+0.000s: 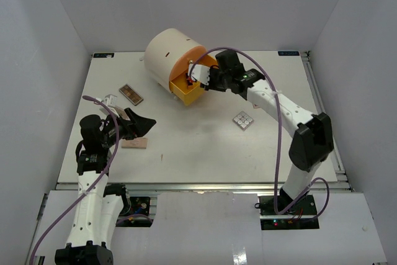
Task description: Organize the makeup
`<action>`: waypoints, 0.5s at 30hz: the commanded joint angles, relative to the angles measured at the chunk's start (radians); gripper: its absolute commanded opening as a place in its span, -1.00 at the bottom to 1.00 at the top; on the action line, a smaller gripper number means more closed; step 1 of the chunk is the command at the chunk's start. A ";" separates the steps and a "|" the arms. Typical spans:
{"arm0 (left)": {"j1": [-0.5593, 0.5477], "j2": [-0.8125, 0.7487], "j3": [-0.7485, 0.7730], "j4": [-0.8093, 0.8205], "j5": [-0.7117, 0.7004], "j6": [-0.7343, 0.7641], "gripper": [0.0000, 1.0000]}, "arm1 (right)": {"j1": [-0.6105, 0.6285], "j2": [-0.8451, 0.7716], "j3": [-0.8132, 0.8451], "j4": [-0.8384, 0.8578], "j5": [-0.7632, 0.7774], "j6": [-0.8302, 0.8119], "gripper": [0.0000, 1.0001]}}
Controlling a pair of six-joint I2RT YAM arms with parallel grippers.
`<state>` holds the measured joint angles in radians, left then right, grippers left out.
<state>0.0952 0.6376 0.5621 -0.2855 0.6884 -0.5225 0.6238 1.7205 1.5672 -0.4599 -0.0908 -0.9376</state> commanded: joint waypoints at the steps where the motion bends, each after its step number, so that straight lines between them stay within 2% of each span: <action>1: -0.005 -0.007 0.003 -0.007 0.001 0.045 0.96 | 0.045 0.128 0.196 0.084 0.191 -0.124 -0.75; 8: -0.005 0.009 -0.002 0.008 0.008 0.046 0.96 | 0.098 0.220 0.314 0.145 0.247 -0.222 -0.65; 10: -0.005 0.010 0.001 0.015 0.007 0.045 0.96 | 0.109 0.245 0.327 0.148 0.252 -0.242 -0.46; 13: -0.003 0.024 0.026 0.037 -0.010 0.042 0.96 | 0.119 0.265 0.330 0.158 0.259 -0.231 0.26; 15: -0.005 0.052 0.063 0.051 -0.027 0.036 0.96 | 0.120 0.271 0.331 0.159 0.252 -0.212 0.41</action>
<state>0.0951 0.6587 0.5637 -0.2765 0.6863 -0.4932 0.7322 1.9669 1.8596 -0.3534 0.1364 -1.1446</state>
